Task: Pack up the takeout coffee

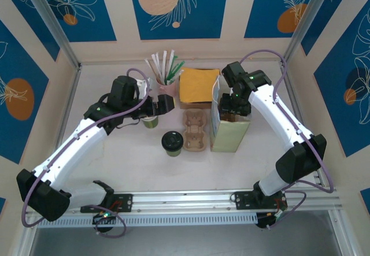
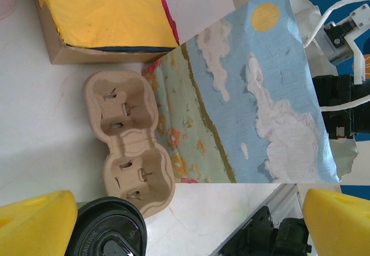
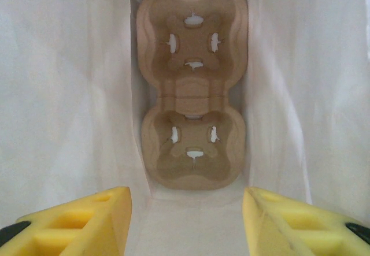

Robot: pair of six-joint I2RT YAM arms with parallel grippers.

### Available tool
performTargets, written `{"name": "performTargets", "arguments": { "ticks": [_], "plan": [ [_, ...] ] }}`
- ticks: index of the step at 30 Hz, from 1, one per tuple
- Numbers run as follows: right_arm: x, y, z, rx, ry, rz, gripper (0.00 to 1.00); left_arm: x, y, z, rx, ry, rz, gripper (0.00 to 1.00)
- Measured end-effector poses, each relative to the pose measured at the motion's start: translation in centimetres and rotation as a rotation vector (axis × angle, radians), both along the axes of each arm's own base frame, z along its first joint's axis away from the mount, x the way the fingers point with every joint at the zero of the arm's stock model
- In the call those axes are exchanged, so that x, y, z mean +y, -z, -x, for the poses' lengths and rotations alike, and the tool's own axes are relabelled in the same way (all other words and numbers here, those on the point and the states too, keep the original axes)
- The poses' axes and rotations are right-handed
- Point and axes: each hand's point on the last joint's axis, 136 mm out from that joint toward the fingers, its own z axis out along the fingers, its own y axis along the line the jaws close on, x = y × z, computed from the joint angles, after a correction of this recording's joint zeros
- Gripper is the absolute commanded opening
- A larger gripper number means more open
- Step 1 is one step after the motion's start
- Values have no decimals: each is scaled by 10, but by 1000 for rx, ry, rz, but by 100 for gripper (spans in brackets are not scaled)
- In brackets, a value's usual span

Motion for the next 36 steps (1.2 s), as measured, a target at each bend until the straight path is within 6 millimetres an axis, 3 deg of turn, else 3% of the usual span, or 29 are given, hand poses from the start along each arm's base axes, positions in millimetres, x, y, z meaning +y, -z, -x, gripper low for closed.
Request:
{"name": "performTargets", "arguments": {
  "ticks": [5,15,23,36],
  "plan": [
    [-2,-5,0,-17,2,4,53,-3,0,2,-2,8,-3,100],
    [-7,-39,-2,-145,10,-23,53,-15,-14,12,-52,54,-12,100],
    [-9,-45,-4,-168,6,-21,53,-21,-10,25,-39,83,-43,100],
    [-10,-65,1,-244,-16,-55,53,-31,-23,35,-77,60,-96,100]
  ]
}}
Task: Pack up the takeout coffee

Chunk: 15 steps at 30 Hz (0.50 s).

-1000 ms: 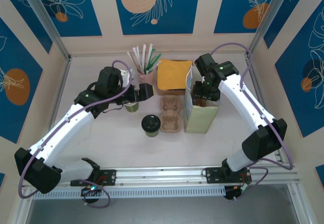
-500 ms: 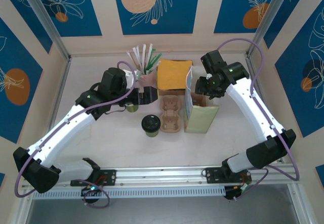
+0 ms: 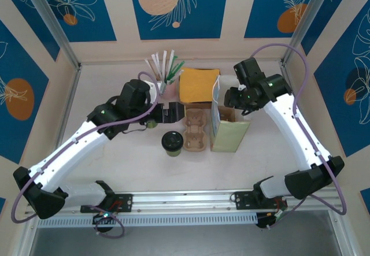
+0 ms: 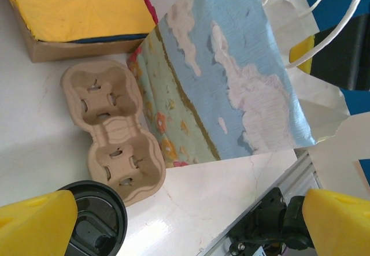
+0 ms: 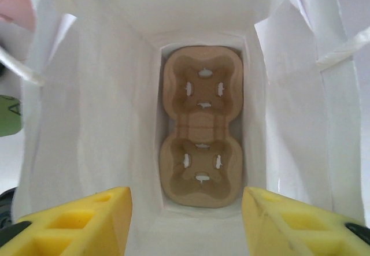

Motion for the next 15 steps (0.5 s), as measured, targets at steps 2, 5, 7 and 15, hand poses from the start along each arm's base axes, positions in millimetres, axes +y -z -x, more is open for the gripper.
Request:
{"name": "performTargets", "arguments": {
  "ticks": [2,5,7,15],
  "plan": [
    [0,-5,1,-16,-3,-10,53,-4,-5,-1,-6,-8,0,100],
    [-1,-10,2,-38,-3,-32,53,-10,-10,-4,-16,-16,-11,100],
    [0,-13,2,-50,-8,-46,53,-15,-12,-7,-20,-24,-16,100],
    [4,-16,-1,-63,-43,-76,53,-22,-22,-19,-44,-67,-36,99]
  ]
}}
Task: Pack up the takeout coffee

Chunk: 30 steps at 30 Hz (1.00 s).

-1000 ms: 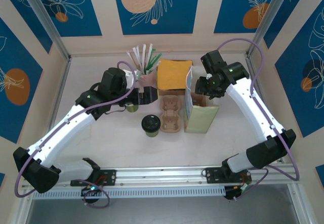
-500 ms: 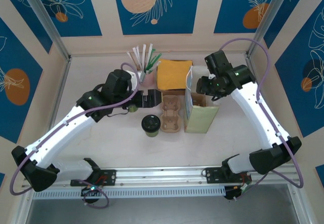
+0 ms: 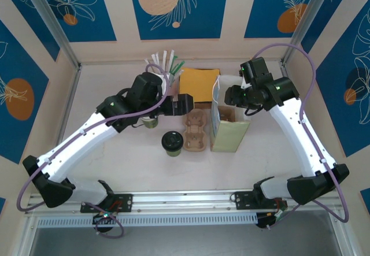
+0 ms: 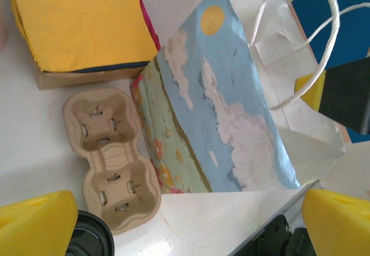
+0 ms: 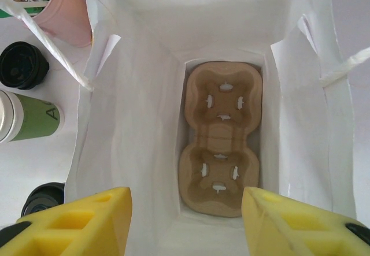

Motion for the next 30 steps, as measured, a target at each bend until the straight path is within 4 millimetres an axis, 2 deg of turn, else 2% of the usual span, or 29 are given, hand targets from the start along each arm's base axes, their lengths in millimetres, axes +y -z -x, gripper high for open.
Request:
{"name": "performTargets", "arguments": {
  "ticks": [6,11,15,21,30],
  "plan": [
    [-3,-3,-2,-6,-1,-13,53,-6,-11,-11,-21,-14,-7,98],
    [-4,-16,-5,-36,3,-31,53,-14,-10,-18,-25,4,-37,96],
    [-6,-18,-3,-32,12,-32,53,-21,-8,-20,-18,32,-52,94],
    [-11,-18,7,-7,26,-25,54,-29,-6,-16,-4,82,-55,91],
    [-37,-44,27,-77,76,-43,54,-47,-12,-18,-14,107,-41,84]
  ]
}}
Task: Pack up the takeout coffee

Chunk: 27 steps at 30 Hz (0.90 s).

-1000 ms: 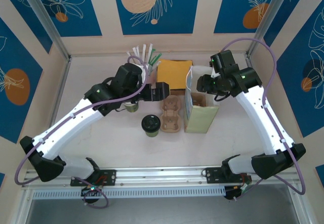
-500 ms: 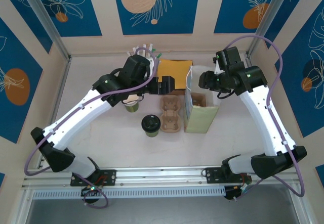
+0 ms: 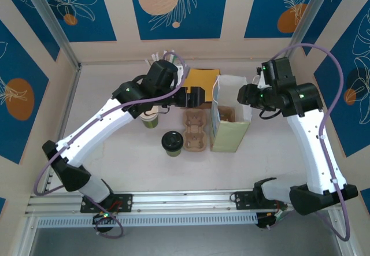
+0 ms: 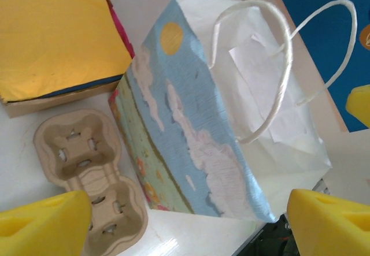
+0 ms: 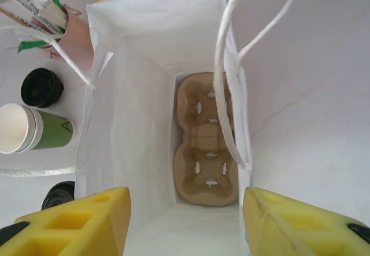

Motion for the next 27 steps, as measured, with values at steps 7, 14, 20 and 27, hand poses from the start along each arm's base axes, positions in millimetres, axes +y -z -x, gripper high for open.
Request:
{"name": "performTargets", "arguments": {
  "ticks": [7,14,20,27],
  "plan": [
    [-12,7,2,15,14,-28,54,-25,6,7,9,47,-11,83],
    [-10,48,-6,117,3,-37,53,-35,17,7,25,60,-29,79],
    [-17,70,-21,158,18,-22,37,-42,18,3,25,65,-28,74],
    [-28,79,-29,169,47,-18,26,-44,21,2,30,66,-32,70]
  ]
}}
